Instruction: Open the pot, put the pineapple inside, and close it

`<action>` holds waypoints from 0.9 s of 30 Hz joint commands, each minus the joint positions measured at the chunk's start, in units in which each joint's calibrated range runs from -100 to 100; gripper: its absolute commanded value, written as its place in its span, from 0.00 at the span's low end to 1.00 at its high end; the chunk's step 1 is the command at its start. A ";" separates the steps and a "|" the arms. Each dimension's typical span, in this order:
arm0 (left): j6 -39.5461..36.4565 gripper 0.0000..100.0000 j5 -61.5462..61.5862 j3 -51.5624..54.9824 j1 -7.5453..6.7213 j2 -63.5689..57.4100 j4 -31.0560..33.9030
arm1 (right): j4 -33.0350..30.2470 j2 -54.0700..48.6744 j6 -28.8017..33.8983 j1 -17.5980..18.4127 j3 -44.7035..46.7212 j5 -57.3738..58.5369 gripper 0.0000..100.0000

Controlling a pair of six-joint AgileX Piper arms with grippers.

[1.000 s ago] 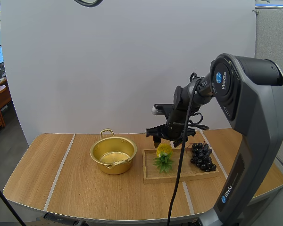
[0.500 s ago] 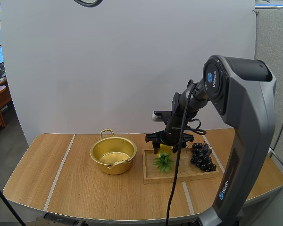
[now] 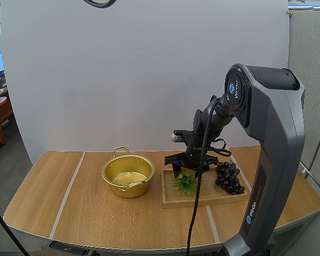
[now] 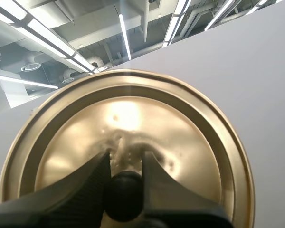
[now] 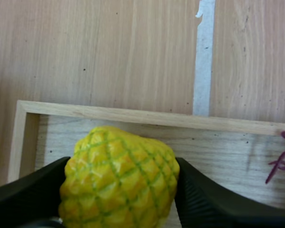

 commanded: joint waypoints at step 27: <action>-0.59 0.00 -1.84 -0.40 -0.15 -0.44 0.23 | -1.59 -21.29 -3.19 15.33 -13.39 6.37 0.00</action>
